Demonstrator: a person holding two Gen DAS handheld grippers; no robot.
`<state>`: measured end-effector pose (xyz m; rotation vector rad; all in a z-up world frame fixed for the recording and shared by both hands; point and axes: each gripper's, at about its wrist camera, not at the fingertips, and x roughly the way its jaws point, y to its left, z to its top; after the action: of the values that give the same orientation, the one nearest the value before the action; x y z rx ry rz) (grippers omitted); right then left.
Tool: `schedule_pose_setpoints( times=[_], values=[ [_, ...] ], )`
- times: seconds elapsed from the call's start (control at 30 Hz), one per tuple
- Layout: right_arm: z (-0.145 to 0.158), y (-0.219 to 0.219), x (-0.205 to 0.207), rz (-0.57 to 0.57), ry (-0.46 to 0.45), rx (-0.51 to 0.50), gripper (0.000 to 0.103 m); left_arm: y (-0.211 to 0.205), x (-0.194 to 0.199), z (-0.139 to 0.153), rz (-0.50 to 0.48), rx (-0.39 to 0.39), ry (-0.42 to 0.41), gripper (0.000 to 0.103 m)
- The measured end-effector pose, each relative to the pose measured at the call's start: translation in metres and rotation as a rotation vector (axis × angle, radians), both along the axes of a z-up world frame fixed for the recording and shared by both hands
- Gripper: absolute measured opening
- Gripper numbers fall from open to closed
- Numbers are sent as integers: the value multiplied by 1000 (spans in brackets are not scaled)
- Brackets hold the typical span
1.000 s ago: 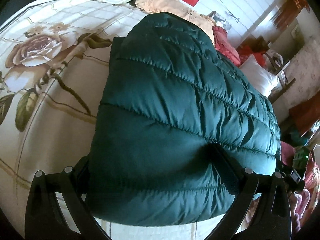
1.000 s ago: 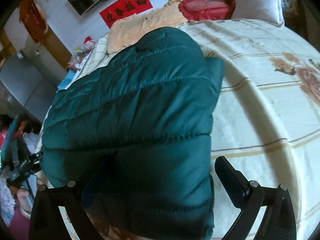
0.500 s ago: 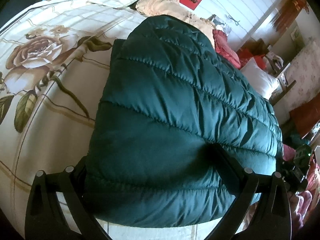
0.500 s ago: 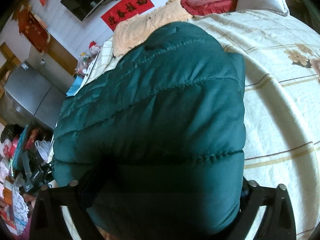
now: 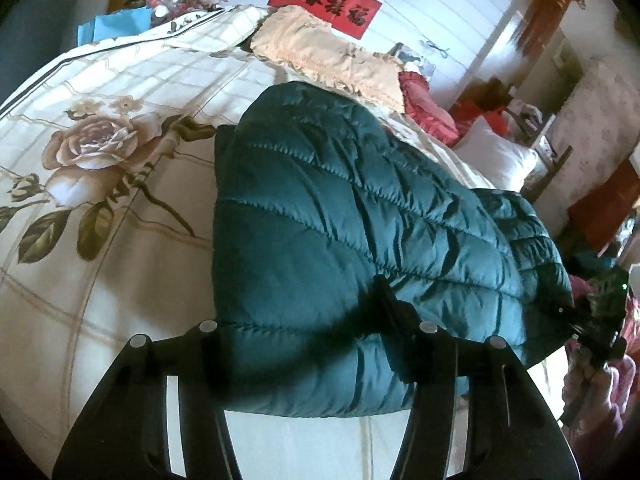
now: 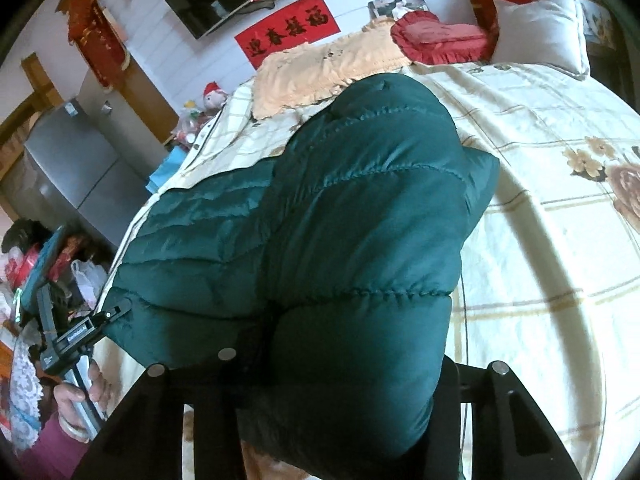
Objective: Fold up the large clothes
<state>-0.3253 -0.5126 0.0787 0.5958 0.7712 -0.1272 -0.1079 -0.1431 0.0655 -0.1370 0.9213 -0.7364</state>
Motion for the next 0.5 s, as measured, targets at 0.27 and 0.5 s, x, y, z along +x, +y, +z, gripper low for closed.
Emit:
schedule_pose_setpoints(
  times=[0.27, 0.5],
  values=[
    [7, 18, -50, 34, 13, 57, 45, 32, -61, 12, -84, 29, -18, 52],
    [-23, 19, -78, -53, 100, 129, 65, 42, -79, -10, -57, 80, 25, 61]
  ],
)
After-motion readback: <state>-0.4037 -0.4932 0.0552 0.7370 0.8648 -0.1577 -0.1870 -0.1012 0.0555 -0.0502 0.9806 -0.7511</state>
